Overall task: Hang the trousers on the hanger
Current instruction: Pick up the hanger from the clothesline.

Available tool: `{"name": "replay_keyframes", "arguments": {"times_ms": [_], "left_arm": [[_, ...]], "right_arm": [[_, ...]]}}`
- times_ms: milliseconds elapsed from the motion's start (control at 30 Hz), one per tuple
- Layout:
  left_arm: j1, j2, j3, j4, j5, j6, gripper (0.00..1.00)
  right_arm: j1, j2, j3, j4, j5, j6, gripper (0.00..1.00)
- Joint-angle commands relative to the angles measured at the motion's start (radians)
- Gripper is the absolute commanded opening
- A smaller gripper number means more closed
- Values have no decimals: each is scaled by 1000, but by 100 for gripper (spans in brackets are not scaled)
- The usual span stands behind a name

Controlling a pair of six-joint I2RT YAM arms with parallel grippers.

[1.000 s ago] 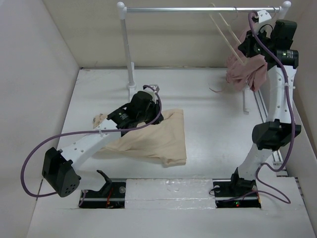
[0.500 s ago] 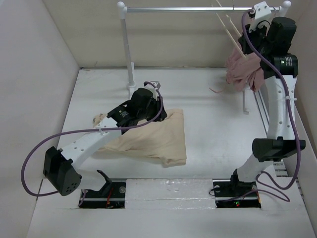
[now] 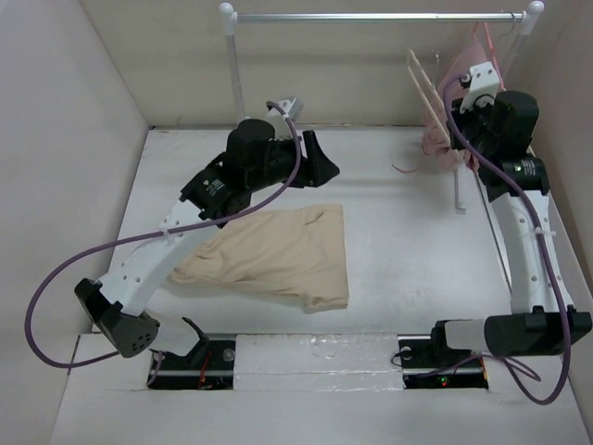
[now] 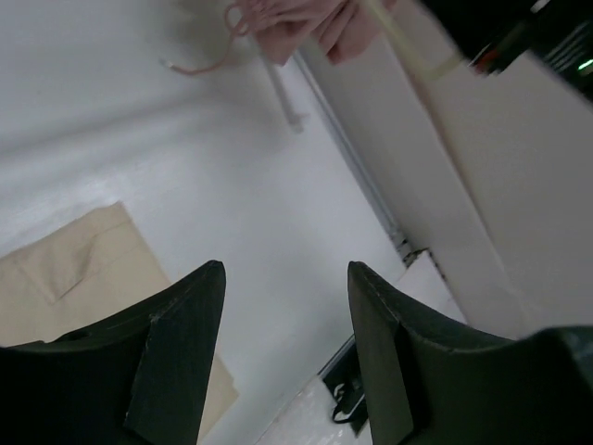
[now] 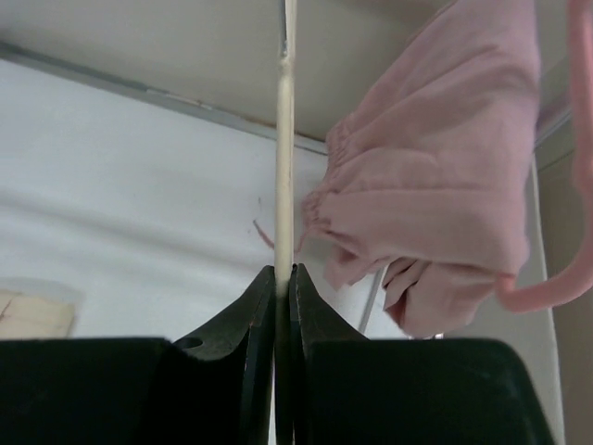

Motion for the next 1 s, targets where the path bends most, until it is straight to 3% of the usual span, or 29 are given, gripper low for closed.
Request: {"name": "replay_keyframes", "arguments": {"times_ms": [0, 167, 333, 567, 867, 967], "left_arm": [[-1, 28, 134, 27, 79, -48, 52], [-73, 159, 295, 21, 86, -70, 57], [-122, 323, 485, -54, 27, -80, 58], [-122, 391, 466, 7, -12, -148, 58], [-122, 480, 507, -69, -108, -160, 54], [-122, 462, 429, -41, -133, -176, 52]], "right_arm": [[64, -113, -98, 169, 49, 7, 0], [186, -255, -262, 155, 115, -14, 0], [372, -346, -379, 124, 280, -10, 0], [525, -442, -498, 101, 356, 61, 0], [622, -464, -537, 100, 411, 79, 0], [644, -456, -537, 91, 434, 78, 0]]}}
